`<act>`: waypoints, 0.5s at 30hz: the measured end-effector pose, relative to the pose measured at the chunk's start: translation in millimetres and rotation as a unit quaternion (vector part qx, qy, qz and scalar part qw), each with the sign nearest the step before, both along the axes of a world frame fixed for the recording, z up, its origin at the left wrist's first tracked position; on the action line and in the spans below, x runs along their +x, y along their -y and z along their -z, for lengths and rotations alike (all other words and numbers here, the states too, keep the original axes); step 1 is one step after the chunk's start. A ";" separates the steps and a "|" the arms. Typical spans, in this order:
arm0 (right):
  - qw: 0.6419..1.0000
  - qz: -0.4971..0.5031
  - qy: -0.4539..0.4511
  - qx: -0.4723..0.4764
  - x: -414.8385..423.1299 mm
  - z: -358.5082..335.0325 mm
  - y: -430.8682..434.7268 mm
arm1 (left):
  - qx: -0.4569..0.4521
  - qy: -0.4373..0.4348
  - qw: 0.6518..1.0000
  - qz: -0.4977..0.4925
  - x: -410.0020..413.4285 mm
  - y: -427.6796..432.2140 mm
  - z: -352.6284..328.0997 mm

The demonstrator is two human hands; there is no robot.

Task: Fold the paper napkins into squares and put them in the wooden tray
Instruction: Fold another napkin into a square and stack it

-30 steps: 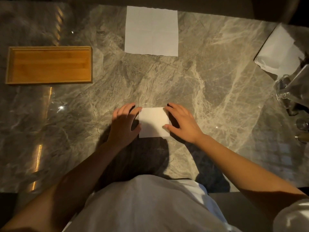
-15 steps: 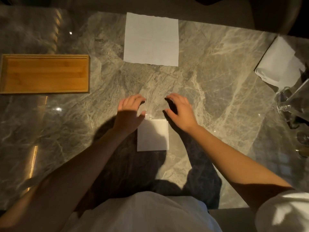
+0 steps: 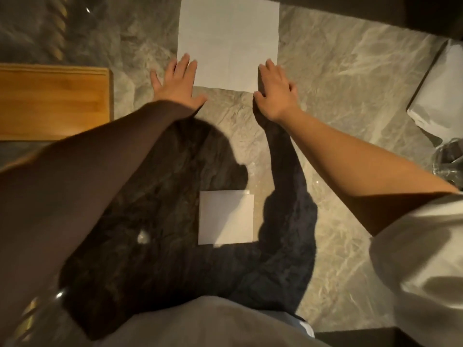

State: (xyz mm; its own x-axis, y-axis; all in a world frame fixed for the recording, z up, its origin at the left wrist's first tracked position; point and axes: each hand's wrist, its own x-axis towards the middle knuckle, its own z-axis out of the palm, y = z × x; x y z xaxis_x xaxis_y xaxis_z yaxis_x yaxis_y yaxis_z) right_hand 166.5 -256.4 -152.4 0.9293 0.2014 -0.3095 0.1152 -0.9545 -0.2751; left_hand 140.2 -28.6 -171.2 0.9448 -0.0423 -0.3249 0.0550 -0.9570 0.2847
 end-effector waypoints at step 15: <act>0.986 -0.002 0.124 0.109 -70.8 11.9 29.7 | -0.019 0.173 0.985 0.003 -90.0 -10.5 9.5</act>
